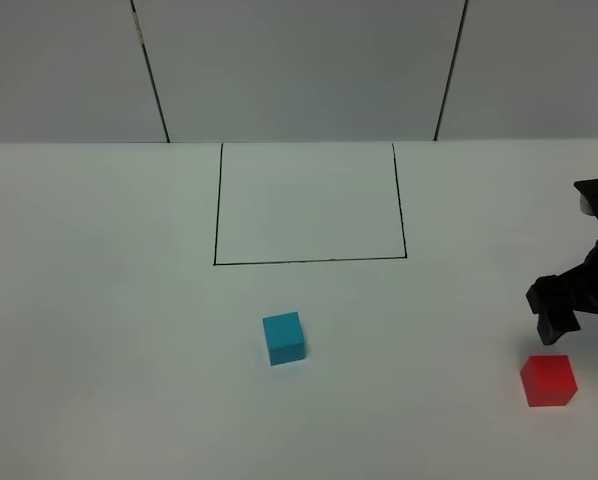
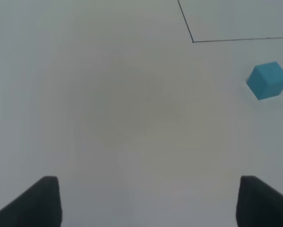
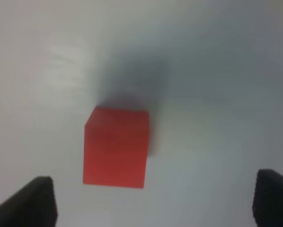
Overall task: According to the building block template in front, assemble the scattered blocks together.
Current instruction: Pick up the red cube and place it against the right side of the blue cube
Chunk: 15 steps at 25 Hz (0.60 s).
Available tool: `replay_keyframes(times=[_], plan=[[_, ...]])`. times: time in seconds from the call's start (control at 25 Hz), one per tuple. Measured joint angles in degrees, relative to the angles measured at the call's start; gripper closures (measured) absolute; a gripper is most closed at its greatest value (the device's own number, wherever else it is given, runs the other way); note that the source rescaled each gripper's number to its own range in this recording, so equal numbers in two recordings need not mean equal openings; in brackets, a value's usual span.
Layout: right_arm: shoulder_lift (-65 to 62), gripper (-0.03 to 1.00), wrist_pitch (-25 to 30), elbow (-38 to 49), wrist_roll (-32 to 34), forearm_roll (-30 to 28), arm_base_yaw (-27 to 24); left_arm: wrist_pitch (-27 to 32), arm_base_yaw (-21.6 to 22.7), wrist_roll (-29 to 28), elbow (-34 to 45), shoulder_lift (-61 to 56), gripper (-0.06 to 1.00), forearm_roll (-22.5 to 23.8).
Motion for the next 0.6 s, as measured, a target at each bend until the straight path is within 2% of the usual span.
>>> replay_keyframes(times=[0.6], plan=[[7.10,0.11,-2.02,-0.04,1.49,1.54,0.00,0.00,0.00,-0.06,0.00,0.00,-0.06,0.00]])
